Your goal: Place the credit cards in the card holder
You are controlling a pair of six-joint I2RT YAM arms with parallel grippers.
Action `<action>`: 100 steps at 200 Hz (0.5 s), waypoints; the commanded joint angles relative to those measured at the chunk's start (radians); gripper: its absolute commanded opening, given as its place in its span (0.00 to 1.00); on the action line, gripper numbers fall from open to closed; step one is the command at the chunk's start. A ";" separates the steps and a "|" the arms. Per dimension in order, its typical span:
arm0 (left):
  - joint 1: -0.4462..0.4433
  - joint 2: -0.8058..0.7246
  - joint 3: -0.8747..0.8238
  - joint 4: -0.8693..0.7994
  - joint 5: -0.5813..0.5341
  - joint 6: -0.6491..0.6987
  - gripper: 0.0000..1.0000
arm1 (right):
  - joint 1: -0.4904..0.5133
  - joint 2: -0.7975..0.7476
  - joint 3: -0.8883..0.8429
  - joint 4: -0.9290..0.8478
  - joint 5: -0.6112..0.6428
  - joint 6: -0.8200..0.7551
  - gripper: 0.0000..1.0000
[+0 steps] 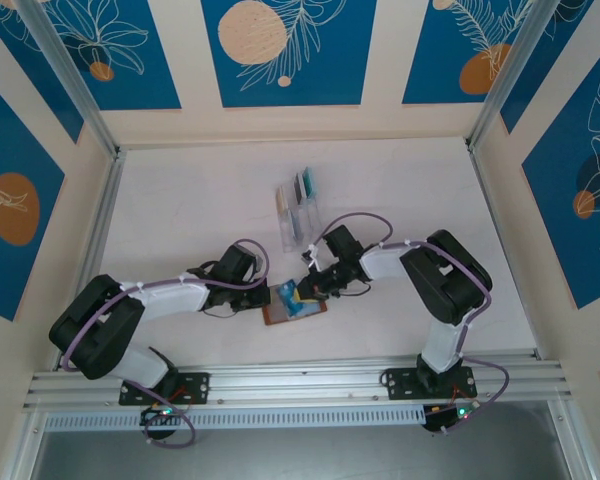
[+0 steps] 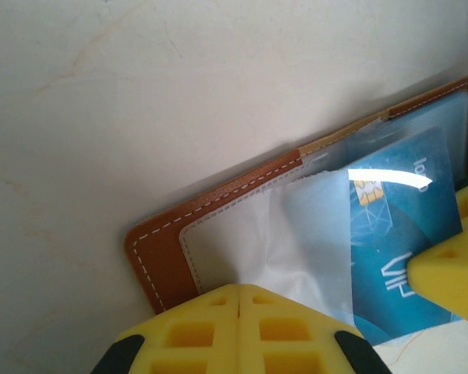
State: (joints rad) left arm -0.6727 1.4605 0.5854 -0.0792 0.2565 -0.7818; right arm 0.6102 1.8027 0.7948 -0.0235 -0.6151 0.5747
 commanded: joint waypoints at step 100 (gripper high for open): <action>-0.019 0.012 -0.030 -0.065 -0.014 0.003 0.00 | 0.030 0.023 -0.036 0.091 -0.029 0.137 0.00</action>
State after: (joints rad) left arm -0.6727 1.4605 0.5850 -0.0784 0.2565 -0.7822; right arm 0.6312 1.7962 0.7532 0.0639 -0.6369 0.6819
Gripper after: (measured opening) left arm 0.038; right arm 0.051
